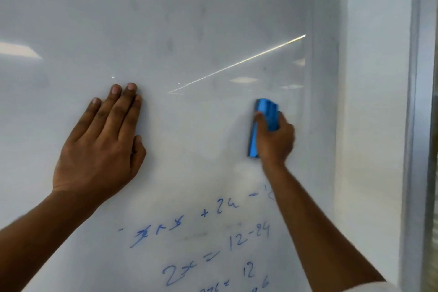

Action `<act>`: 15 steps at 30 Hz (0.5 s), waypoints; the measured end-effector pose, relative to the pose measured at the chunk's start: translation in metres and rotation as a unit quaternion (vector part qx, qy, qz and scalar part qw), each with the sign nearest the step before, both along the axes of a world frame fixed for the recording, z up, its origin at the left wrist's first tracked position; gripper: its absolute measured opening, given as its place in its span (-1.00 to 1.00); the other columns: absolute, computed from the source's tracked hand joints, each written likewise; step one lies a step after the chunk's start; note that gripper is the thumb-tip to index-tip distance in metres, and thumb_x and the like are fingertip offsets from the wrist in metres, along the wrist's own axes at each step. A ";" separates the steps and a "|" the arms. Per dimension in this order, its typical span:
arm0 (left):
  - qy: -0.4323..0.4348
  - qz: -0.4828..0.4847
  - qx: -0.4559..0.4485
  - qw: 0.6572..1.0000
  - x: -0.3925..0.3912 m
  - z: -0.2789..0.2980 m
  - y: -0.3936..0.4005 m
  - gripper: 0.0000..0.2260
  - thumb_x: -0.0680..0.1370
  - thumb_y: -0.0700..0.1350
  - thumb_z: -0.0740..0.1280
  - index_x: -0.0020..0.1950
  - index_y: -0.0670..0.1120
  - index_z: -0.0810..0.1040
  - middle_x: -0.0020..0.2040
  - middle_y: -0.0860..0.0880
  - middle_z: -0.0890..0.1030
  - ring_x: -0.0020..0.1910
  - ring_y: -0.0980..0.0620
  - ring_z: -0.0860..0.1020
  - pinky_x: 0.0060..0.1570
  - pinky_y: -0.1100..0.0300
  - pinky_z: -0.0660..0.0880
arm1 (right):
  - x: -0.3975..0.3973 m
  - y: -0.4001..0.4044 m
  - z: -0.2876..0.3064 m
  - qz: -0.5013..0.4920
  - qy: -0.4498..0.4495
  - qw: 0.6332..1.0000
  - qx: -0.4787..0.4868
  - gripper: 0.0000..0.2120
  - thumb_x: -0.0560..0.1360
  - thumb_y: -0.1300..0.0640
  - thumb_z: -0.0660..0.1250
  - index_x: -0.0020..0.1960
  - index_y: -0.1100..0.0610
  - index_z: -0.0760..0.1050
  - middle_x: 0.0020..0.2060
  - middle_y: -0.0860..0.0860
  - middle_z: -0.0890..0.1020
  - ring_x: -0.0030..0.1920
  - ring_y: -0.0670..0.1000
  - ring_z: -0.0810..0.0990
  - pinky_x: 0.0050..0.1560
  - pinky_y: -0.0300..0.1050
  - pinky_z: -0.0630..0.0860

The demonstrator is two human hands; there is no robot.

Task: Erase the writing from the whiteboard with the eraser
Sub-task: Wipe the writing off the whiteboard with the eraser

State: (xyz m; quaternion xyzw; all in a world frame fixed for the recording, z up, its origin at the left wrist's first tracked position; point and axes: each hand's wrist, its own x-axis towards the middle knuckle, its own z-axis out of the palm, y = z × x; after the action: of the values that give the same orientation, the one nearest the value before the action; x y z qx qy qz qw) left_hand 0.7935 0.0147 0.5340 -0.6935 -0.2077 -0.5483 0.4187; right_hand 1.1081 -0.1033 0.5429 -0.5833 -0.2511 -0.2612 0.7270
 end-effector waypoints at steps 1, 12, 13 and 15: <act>0.002 0.001 -0.002 1.000 -0.001 0.000 0.000 -0.41 0.72 -0.07 0.07 0.74 -0.26 0.15 0.76 -0.20 0.13 0.74 -0.19 0.13 0.74 -0.11 0.03 | -0.026 0.009 -0.014 -0.005 -0.073 0.997 -0.012 -0.42 0.44 -0.36 0.38 0.26 0.03 0.57 -0.05 0.03 0.56 -0.06 0.08 0.62 0.02 -0.05 0.60; 0.024 0.000 -0.053 0.998 -0.057 -0.009 0.011 -0.29 0.68 0.13 0.07 0.77 -0.19 0.09 0.79 -0.10 0.04 0.77 -0.08 0.02 0.75 -0.01 -0.08 | 0.015 -0.019 -0.035 0.004 0.007 0.999 -0.048 -0.49 0.50 -0.33 0.37 0.11 0.11 0.58 -0.05 0.15 0.60 -0.07 0.20 0.64 0.03 0.18 0.63; 0.024 0.003 -0.059 0.998 -0.069 -0.011 0.014 -0.29 0.69 0.14 0.06 0.77 -0.18 0.07 0.79 -0.10 0.03 0.77 -0.09 0.02 0.74 -0.04 -0.07 | 0.017 -0.018 -0.017 0.010 0.045 0.998 -0.041 -0.52 0.51 -0.31 0.36 0.05 0.12 0.57 -0.05 0.16 0.62 -0.08 0.20 0.65 0.05 0.20 0.63; 0.025 0.007 -0.052 0.998 -0.081 -0.018 0.015 -0.33 0.71 0.10 0.05 0.77 -0.18 0.07 0.79 -0.12 0.05 0.77 -0.12 0.05 0.74 -0.09 -0.01 | -0.006 -0.009 0.010 -0.007 0.032 0.999 -0.033 -0.53 0.50 -0.32 0.34 0.05 0.10 0.56 -0.06 0.12 0.60 -0.10 0.17 0.64 0.02 0.14 0.63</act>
State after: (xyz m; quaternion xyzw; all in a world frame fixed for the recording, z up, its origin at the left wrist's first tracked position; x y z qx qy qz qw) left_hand 0.7126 0.0299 0.5159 -0.7267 -0.2301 -0.5162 0.3905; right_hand 1.1019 -0.1119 0.5524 -0.6164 -0.2322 -0.2389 0.7135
